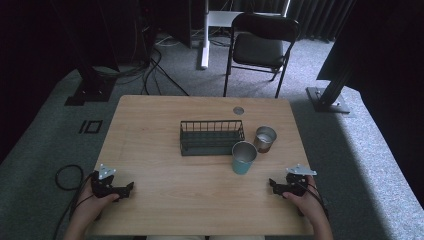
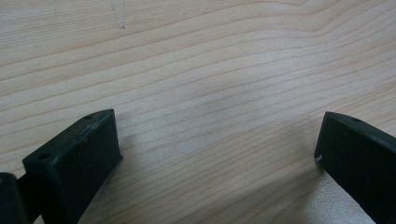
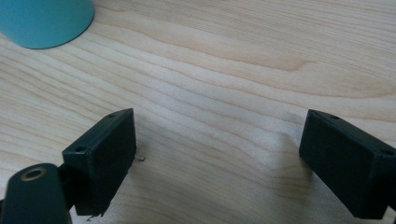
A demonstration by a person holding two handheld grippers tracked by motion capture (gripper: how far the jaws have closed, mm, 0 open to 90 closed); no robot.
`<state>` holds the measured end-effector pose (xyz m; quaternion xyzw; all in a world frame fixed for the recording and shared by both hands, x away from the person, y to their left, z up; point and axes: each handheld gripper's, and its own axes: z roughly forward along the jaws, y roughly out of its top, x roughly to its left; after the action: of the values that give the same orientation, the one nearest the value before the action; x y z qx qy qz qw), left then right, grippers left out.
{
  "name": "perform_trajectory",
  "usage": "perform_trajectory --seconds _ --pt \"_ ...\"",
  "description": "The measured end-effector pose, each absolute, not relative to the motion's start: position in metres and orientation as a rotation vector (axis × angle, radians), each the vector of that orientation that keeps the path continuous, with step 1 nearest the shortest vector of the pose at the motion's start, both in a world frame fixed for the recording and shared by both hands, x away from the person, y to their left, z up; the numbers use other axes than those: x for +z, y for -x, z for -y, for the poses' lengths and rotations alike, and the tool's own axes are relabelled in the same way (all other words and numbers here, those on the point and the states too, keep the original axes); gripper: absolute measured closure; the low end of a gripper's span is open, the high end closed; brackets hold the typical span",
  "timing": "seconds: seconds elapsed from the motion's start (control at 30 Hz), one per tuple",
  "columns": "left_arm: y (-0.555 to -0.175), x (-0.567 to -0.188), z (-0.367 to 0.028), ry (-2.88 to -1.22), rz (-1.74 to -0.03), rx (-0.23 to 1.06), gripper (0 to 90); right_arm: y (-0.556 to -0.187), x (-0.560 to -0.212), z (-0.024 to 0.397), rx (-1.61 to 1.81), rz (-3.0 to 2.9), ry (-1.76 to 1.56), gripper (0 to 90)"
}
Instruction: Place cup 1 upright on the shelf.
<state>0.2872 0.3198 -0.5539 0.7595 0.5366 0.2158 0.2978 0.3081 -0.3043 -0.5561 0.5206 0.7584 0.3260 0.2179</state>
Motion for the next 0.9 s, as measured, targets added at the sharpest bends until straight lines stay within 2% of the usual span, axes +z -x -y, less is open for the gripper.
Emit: perform_trajectory --seconds 0.5,0.9 --pt "-0.285 -0.554 -0.321 -2.042 -1.382 0.558 0.7 -0.308 -0.556 0.304 0.902 -2.100 -1.441 10.7" --pt "-0.288 -0.553 -0.303 -2.096 -1.298 0.533 0.7 -0.308 -0.556 0.304 0.902 -2.100 -1.441 10.7"
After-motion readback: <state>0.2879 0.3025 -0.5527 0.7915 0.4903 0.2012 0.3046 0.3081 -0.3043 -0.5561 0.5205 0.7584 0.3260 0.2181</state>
